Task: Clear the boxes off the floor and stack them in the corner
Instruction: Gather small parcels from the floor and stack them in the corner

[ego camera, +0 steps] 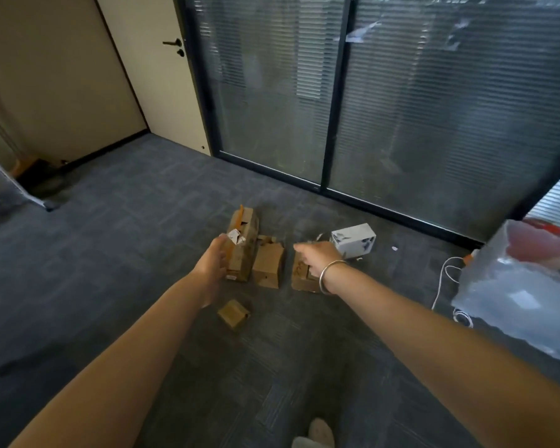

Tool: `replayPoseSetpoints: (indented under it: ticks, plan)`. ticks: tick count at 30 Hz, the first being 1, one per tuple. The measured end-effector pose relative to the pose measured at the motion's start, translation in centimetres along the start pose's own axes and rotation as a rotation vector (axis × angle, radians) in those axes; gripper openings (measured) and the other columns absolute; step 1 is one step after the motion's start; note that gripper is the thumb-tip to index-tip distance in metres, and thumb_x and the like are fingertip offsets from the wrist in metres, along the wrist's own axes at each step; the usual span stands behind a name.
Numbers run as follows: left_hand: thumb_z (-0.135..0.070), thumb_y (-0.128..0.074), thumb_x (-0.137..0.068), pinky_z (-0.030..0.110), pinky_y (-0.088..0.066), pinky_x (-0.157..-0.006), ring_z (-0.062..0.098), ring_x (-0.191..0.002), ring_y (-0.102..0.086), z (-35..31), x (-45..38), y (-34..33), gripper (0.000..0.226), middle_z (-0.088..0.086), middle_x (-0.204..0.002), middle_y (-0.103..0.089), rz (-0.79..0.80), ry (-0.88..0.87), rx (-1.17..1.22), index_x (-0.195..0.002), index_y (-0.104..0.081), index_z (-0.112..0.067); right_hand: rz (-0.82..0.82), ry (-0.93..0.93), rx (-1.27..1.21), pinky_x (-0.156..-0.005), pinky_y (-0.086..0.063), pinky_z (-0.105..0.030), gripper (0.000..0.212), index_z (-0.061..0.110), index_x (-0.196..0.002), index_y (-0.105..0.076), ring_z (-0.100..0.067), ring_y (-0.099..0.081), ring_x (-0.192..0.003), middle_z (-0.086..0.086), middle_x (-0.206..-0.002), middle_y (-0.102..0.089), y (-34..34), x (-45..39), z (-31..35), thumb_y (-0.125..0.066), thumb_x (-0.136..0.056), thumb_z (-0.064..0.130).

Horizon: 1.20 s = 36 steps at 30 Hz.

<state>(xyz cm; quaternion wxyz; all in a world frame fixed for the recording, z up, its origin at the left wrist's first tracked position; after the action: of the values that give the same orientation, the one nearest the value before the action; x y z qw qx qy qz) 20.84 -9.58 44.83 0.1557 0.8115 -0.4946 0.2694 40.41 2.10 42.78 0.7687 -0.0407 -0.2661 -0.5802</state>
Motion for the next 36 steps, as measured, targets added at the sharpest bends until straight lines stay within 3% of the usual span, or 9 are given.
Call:
replayPoseSetpoints:
  ticks: [4, 8, 12, 17, 21, 23, 27, 31, 36]
  plan:
    - [-0.05, -0.034, -0.101, 0.044, -0.017, -0.115, 0.027, -0.135, -0.04, -3.4, -6.4, -0.3, 0.059, 0.01, -0.147, -0.044, -0.082, -0.001, 0.035, -0.143, -0.042, -0.01, 0.065, -0.018, 0.051, -0.095, -0.051, -0.042, 0.054, 0.01, -0.108, -0.067, -0.022, -0.064, -0.1, -0.004, -0.109, -0.068, -2.0, -8.0, 3.0, -0.071, -0.069, 0.047]
    - [-0.059, -0.034, -0.097, 0.049, -0.006, -0.12, 0.025, -0.144, -0.027, -4.6, -14.2, 1.1, 0.072, 0.005, -0.158, -0.027, -0.106, 0.056, 0.075, -0.152, -0.027, -0.014, 0.122, -0.027, 0.127, -0.095, -0.05, -0.043, 0.034, 0.018, -0.093, -0.065, -0.023, -0.063, -0.1, -0.005, -0.106, -0.067, -5.5, -14.8, 5.5, -0.07, -0.073, 0.046]
    - [-0.06, -0.034, -0.097, 0.046, -0.006, -0.121, 0.025, -0.148, -0.016, -5.3, -21.8, 3.7, 0.075, 0.005, -0.161, -0.019, -0.14, 0.107, 0.115, -0.155, -0.016, -0.016, 0.201, -0.011, 0.209, -0.097, -0.049, -0.042, 0.015, 0.024, -0.08, -0.063, -0.024, -0.061, -0.103, -0.003, -0.102, -0.065, -10.1, -21.8, 7.0, -0.067, -0.083, 0.038]
    - [-0.062, -0.039, -0.094, 0.05, -0.009, -0.121, 0.027, -0.147, -0.021, -5.3, -31.2, 9.0, 0.077, 0.005, -0.159, -0.025, -0.22, 0.195, 0.115, -0.154, -0.021, -0.019, 0.303, -0.037, 0.31, -0.1, -0.047, -0.044, 0.033, 0.018, -0.113, -0.066, -0.023, -0.058, -0.111, -0.003, -0.115, -0.063, -16.2, -30.3, 7.7, -0.062, -0.088, 0.039]
    - [-0.061, -0.037, -0.095, 0.048, -0.009, -0.121, 0.025, -0.147, -0.02, -5.0, -38.5, 12.3, 0.076, 0.004, -0.16, -0.024, -0.255, 0.227, 0.127, -0.155, -0.02, -0.018, 0.343, -0.046, 0.307, -0.097, -0.048, -0.04, 0.04, 0.019, -0.124, -0.061, -0.022, -0.057, -0.111, -0.001, -0.113, -0.063, -21.4, -37.2, 7.4, -0.062, -0.088, 0.038]
    - [-0.061, -0.033, -0.097, 0.046, -0.007, -0.121, 0.024, -0.148, -0.016, -3.7, -42.7, 13.4, 0.074, 0.004, -0.161, -0.02, -0.256, 0.259, 0.142, -0.155, -0.019, -0.018, 0.37, -0.054, 0.298, -0.088, -0.05, -0.033, 0.033, 0.02, -0.118, -0.064, -0.02, -0.058, -0.101, 0.0, -0.097, -0.063, -24.4, -40.8, 6.2, -0.064, -0.087, 0.035]
    - [-0.062, -0.029, -0.097, 0.045, -0.009, -0.12, 0.024, -0.149, -0.014, 0.9, -49.8, 14.4, 0.073, 0.004, -0.162, -0.017, -0.25, 0.277, 0.118, -0.155, -0.018, -0.018, 0.44, -0.084, 0.342, -0.101, -0.046, -0.041, 0.041, 0.011, -0.122, -0.062, -0.024, -0.059, -0.113, -0.008, -0.116, -0.065, -29.2, -46.6, 2.2, -0.063, -0.089, 0.036]
    - [-0.061, -0.033, -0.097, 0.042, -0.019, -0.117, 0.026, -0.147, -0.021, 8.2, -56.5, 15.6, 0.072, 0.006, -0.159, -0.024, -0.328, 0.272, 0.138, -0.152, -0.027, -0.016, 0.539, -0.057, 0.416, -0.103, -0.045, -0.042, 0.046, 0.016, -0.126, -0.059, -0.022, -0.057, -0.116, -0.003, -0.122, -0.062, -34.8, -52.7, -4.3, -0.064, -0.088, 0.041]
    - [-0.066, -0.033, -0.094, 0.048, -0.014, -0.116, 0.024, -0.146, -0.023, 21.2, -62.4, 15.8, 0.072, 0.0, -0.159, -0.025, -0.364, 0.455, 0.262, -0.153, -0.026, -0.025, 0.674, -0.082, 0.543, -0.1, -0.046, -0.044, 0.043, 0.017, -0.118, -0.062, -0.021, -0.059, -0.107, 0.0, -0.111, -0.065, -40.9, -58.1, -16.8, -0.062, -0.087, 0.047]
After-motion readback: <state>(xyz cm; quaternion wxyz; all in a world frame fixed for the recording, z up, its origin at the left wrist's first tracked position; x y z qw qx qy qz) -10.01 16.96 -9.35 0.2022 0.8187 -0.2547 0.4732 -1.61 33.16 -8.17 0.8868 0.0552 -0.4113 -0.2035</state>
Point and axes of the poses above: each hand's wrist, its own x-axis away from the middle knuckle, its own y-axis out of the back of the hand, z = x × y, the point moved 8 cm from there along -x, towards the middle knuckle
